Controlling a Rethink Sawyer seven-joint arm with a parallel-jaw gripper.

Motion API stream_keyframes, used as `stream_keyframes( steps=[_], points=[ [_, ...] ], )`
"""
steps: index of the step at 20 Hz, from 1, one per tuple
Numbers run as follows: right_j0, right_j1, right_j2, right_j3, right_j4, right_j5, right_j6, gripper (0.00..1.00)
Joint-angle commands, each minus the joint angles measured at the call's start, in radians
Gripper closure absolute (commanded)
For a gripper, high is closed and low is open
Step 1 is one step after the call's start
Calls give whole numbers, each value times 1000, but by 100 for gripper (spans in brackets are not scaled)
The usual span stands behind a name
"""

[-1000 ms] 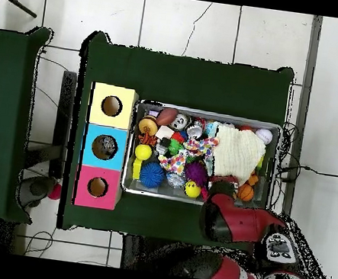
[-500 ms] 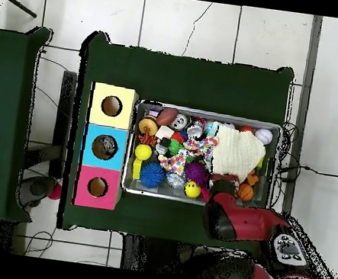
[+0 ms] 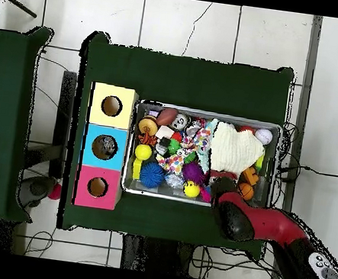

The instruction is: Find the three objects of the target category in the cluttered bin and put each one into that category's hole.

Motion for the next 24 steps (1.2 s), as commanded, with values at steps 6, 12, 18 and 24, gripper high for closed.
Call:
stream_keyframes(
  steps=[6, 12, 18, 24],
  points=[
    [-55, 31, 483, 151, 261, 169, 125, 100],
    [-17, 5, 416, 240, 307, 72, 180, 100],
    [-17, -20, 422, 248, 341, 76, 158, 100],
    [-12, -47, 406, 237, 338, 101, 120, 100]
  ],
)
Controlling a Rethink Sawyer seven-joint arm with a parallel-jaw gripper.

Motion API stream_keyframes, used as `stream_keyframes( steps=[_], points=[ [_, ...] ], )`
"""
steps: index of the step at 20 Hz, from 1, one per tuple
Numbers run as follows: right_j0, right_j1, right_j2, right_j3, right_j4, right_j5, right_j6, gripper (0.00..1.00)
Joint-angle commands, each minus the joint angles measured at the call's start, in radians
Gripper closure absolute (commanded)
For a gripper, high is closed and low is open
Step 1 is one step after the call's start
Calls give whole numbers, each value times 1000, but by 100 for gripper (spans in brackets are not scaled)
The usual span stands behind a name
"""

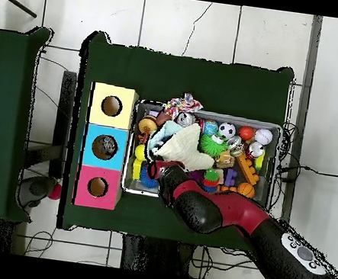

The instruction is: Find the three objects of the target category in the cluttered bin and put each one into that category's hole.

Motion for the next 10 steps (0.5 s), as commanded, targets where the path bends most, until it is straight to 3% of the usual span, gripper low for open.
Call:
stream_keyframes(
  steps=[1, 10],
  points=[
    [4, -36, 40, -16, 34, 16, 107, 100],
    [41, -73, -73, -76, -75, 114, -24, 100]
  ],
)
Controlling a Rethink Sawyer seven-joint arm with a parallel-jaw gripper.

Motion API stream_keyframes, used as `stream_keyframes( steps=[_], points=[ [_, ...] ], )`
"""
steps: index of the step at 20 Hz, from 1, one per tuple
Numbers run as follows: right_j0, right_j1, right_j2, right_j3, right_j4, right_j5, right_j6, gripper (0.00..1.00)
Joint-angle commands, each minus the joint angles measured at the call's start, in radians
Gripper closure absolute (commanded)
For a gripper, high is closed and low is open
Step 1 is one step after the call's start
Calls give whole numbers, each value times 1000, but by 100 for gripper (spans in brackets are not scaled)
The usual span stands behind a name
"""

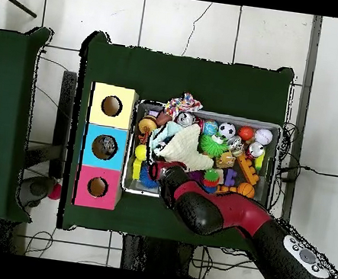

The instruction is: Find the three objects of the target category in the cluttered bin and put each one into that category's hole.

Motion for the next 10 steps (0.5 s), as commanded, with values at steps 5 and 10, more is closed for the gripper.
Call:
stream_keyframes(
  steps=[5, 10],
  points=[
    [21, -48, -31, -78, -56, 142, -26, 100],
    [19, -47, -40, -83, -37, 152, -3, 100]
  ],
)
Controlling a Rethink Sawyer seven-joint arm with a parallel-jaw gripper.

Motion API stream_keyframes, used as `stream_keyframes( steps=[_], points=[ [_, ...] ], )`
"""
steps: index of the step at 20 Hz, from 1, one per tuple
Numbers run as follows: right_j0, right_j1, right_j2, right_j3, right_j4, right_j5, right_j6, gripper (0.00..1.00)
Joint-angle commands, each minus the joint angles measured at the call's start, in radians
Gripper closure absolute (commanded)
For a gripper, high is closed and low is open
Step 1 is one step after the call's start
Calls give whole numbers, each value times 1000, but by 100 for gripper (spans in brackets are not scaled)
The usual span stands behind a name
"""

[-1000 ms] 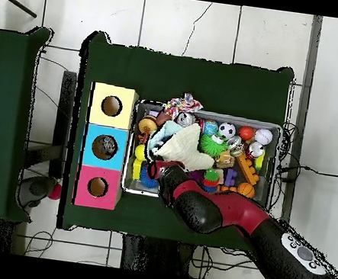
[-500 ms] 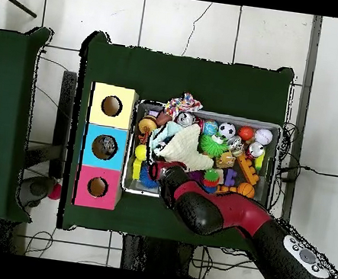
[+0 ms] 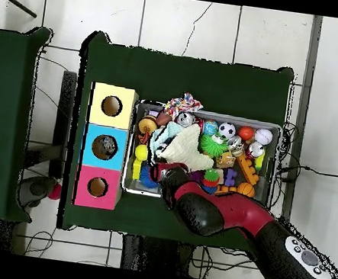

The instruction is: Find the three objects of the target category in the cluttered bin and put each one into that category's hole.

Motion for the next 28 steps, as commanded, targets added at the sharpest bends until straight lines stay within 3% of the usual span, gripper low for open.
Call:
stream_keyframes(
  steps=[1, 7, 12, 16, 22, 28],
  points=[
    [11, -16, -36, -84, -23, 125, -1, 100],
    [6, -29, -28, -87, -2, 137, 14, 100],
    [-2, -116, 41, -49, 177, 247, 94, 100],
    [3, -172, 65, -49, 260, 327, 85, 100],
    [9, -189, 71, -59, 292, 362, 46, 100],
    [24, -247, 67, -74, 352, 483, 21, 100]
  ],
)
